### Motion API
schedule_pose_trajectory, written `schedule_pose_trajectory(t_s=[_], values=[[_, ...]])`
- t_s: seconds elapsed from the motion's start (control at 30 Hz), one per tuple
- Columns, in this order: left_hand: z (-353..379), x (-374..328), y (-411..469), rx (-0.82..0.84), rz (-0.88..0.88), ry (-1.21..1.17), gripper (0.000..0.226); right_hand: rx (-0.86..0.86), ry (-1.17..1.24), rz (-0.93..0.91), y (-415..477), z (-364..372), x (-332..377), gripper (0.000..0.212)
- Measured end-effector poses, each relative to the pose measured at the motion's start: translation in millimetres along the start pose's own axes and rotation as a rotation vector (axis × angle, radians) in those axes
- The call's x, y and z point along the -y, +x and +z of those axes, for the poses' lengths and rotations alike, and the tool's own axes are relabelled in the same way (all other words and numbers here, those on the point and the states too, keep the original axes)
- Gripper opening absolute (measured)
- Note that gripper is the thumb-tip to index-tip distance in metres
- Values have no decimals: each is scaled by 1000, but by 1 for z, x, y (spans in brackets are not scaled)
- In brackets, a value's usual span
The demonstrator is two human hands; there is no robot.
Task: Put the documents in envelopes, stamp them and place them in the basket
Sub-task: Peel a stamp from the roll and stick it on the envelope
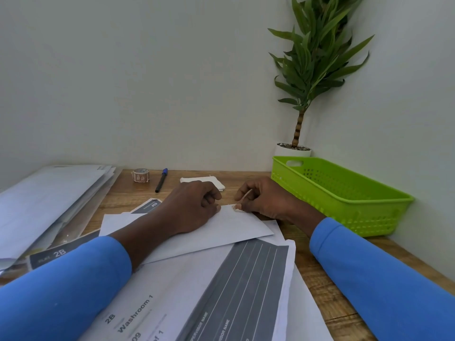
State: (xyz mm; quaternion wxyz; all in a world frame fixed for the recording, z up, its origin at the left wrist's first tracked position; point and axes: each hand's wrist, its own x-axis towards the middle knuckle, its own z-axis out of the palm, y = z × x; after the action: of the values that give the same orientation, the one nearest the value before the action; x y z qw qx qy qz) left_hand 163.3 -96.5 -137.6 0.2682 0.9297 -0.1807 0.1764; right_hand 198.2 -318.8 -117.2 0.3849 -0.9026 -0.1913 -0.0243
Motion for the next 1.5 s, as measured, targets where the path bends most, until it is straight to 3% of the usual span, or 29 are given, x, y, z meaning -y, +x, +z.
schedule_pose_trajectory(t_s=[0.37,0.53,0.83,1.5], values=[[-1,0,-2,5,-15,-26,28,-179,-53,-227,-13,9,-9,9],[-2,0,-1,16,-13,-29,22,-109,12,-261,-13,8,-13,11],[0,0,0,16,-8,-18,20,-2,-94,-394,-6,0,-16,12],[2,3,2,-3,-37,-56,19,49,-131,-335,-6,-2,-11,11]])
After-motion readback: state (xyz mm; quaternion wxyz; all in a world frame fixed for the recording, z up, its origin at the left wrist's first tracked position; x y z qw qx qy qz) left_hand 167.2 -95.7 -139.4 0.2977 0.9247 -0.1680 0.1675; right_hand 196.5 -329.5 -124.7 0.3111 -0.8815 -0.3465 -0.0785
